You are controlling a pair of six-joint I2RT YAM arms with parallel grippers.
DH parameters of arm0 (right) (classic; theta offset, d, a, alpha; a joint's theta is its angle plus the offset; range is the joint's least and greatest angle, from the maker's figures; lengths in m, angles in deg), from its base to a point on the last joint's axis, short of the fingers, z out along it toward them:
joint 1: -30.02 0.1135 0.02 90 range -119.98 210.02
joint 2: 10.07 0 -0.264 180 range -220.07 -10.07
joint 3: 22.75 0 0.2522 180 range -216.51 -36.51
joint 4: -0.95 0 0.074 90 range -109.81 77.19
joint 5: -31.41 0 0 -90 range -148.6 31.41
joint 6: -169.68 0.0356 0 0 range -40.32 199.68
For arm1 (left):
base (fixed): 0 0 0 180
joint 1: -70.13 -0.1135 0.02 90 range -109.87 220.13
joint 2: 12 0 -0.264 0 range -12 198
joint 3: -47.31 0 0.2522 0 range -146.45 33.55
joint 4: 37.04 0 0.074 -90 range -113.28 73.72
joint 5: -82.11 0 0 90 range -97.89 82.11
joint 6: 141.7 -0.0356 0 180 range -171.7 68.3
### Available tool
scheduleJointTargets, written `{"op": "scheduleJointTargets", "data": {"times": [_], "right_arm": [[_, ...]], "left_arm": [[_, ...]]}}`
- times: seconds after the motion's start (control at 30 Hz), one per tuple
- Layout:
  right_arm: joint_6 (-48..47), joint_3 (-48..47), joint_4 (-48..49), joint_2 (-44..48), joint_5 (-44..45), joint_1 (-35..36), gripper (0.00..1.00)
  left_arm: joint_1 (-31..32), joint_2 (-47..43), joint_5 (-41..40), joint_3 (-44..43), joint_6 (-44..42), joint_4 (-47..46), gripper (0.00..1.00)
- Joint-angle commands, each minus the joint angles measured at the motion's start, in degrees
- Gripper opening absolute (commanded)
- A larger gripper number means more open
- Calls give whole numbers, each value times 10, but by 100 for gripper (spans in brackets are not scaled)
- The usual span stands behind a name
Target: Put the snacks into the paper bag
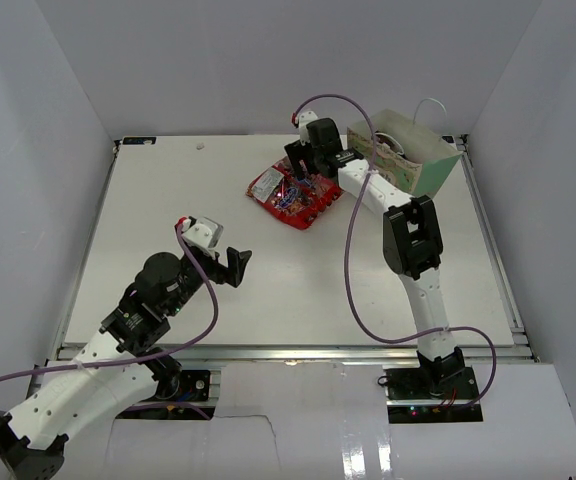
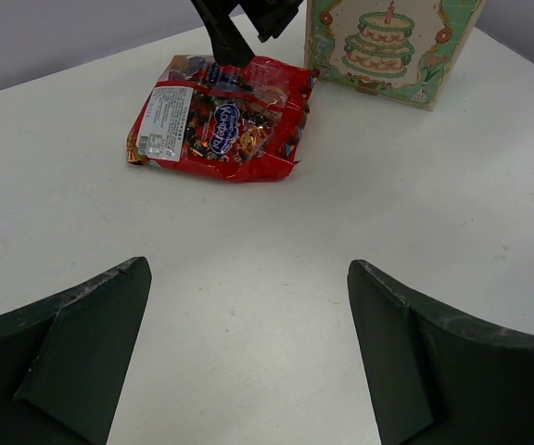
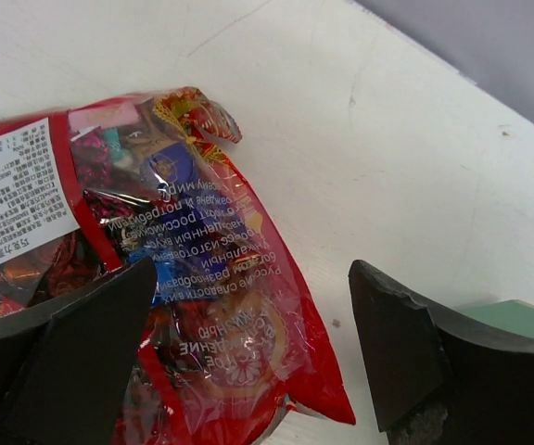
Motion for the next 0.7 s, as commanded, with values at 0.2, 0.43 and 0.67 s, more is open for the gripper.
{"op": "scheduleJointTargets", "data": {"times": [0.2,0.43,0.67], "right_arm": [[18,-23,34,-51,-70,0,90],[42,16,27,-59,-184,-9,98],[53,54,25,-44,-273,-9,67]], "left_arm": [[-6,6,-9,-3,-7,7,98],[-7,10,-7,-4,-7,7,98],[-7,11,-2,-4,-8,7,98]]}}
